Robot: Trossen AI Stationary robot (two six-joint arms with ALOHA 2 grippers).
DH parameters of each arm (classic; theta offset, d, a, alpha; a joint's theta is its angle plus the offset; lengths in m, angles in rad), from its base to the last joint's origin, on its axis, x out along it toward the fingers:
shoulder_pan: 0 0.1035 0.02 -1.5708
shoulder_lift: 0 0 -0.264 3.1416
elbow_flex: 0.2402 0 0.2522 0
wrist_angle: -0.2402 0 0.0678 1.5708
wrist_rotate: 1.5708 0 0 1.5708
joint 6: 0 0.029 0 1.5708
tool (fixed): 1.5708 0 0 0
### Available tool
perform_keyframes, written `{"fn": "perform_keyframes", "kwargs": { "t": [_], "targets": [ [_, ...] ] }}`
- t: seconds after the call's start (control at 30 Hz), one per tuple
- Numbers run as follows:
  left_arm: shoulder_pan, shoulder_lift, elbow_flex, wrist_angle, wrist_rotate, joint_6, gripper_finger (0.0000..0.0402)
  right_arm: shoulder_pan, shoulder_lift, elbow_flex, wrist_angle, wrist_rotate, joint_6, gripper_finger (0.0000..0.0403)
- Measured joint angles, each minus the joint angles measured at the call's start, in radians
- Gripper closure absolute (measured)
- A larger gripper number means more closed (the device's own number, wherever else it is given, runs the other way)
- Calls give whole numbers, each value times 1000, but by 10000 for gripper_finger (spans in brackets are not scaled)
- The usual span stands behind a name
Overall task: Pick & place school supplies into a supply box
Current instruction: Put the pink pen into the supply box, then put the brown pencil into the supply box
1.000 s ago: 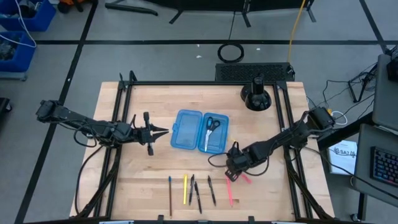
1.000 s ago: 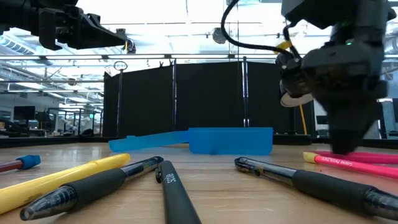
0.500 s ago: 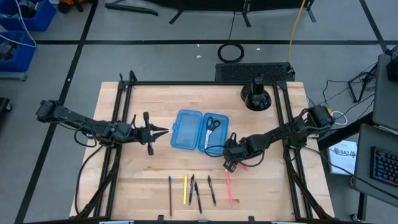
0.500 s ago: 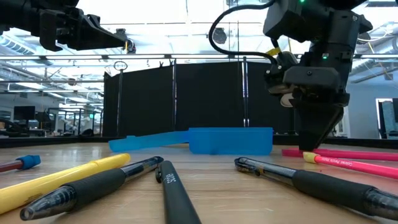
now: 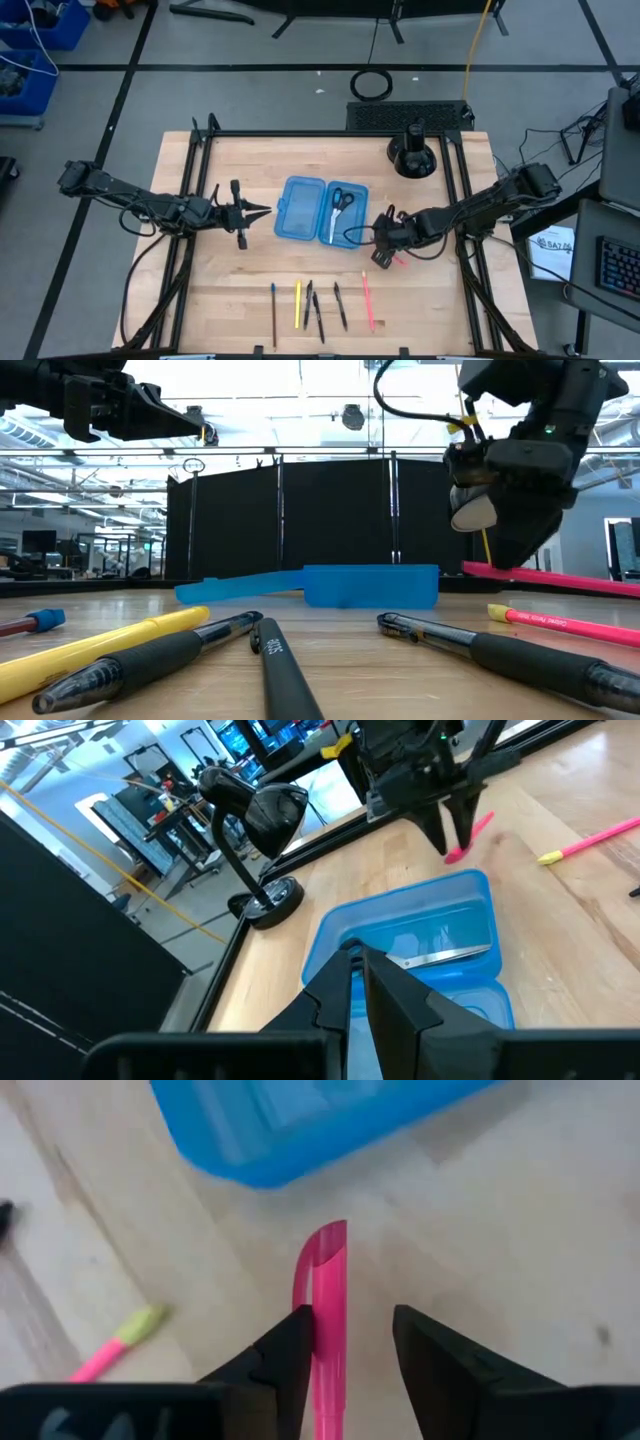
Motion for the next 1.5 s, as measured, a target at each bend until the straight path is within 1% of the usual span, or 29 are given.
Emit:
{"fn": "perform_keyframes", "kwargs": {
  "t": [0.27, 0.33, 0.43, 0.53, 0.63, 0.73, 0.83, 0.93, 1.03, 1.13, 1.27, 1.37, 1.5],
  "targets": [
    [0, 0, 0, 0, -1, 0, 364, 0, 11, -1, 11, 4, 13, 276],
    [0, 0, 0, 0, -1, 0, 364, 0, 9, 0, 28, 6, 15, 291],
    [0, 0, 0, 0, -2, 0, 364, 0, 8, 0, 74, -1, 7, 328],
    [0, 0, 0, 0, -2, 0, 364, -1, -8, 1, 183, -31, -7, 362],
    [0, 0, 0, 0, -2, 0, 364, -20, -41, 12, 298, -58, -25, 378],
    [0, 0, 0, 1, -2, 1, 364, -70, -91, 41, 379, -40, -22, 379],
    [0, 0, 0, 5, -3, 5, 364, -156, -130, 67, 425, 9, 1, 377],
    [0, 0, 0, 10, -1, 18, 364, -258, -160, 79, 435, 74, 34, 379],
    [0, 0, 0, 10, -14, 51, 364, -344, -163, 79, 406, 110, 82, 382],
    [0, 0, 0, 5, -63, 85, 364, -392, -125, 78, 412, 96, 142, 384],
    [0, 0, 0, -26, -139, 61, 364, -416, -39, 78, 441, 36, 204, 400],
    [0, 0, 0, -30, -160, 18, 364, -421, 40, 77, 493, -18, 238, 402],
    [0, 0, 0, -28, -162, 25, 364, -442, 106, 77, 565, -109, 232, 403]
  ]
}}
